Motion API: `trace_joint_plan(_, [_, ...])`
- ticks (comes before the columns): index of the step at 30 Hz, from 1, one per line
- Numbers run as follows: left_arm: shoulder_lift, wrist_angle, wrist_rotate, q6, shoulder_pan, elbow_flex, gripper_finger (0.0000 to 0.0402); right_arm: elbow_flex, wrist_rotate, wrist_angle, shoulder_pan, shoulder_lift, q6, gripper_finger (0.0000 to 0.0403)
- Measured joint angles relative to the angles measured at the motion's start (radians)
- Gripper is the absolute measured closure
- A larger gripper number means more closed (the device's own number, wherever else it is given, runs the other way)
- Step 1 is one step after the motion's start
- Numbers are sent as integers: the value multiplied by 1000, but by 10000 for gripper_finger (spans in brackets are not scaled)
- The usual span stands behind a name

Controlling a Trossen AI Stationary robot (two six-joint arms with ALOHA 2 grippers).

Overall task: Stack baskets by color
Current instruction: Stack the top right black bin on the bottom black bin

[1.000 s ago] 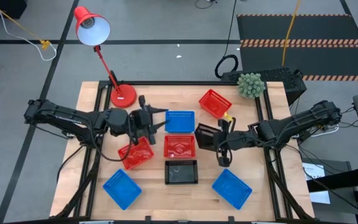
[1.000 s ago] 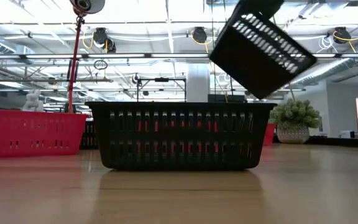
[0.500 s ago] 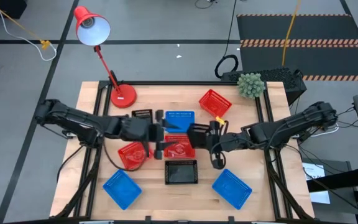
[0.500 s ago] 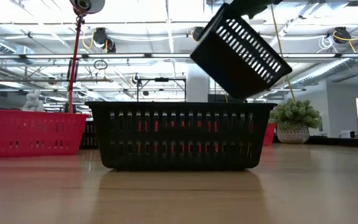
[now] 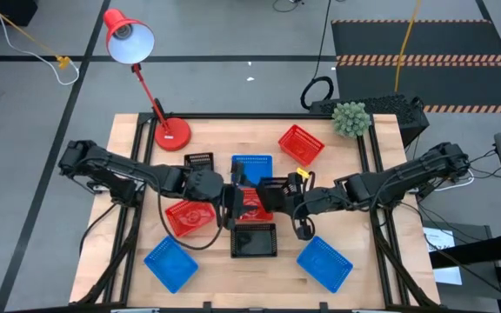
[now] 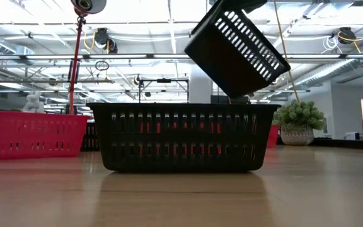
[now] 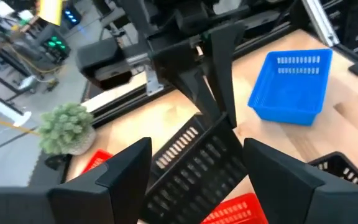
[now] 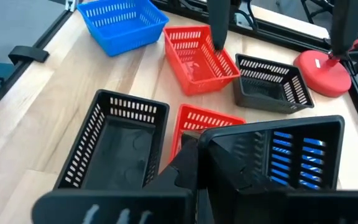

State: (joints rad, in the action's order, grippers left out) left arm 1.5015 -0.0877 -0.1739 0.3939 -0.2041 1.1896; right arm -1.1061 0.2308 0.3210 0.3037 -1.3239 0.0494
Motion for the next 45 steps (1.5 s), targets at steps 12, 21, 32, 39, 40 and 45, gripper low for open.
trace_joint_plan(12, [19,66,8,171,1,0,144,0,0,3,4,0,8,391])
trace_joint_plan(21, [42,21,51,143,17,0,144,0,-1,6,4,0,23,391])
trace_joint_plan(32, [90,50,161,151,61,-2,144,0,-54,4,12,0,77,391])
trace_joint_plan(39, [104,29,264,161,80,-1,151,0,-53,6,12,0,93,391])
trace_joint_plan(40, [102,31,263,167,80,-1,156,0,-52,5,12,0,96,391])
trace_joint_plan(45, [102,31,263,192,78,0,203,0,-54,6,13,-1,103,391])
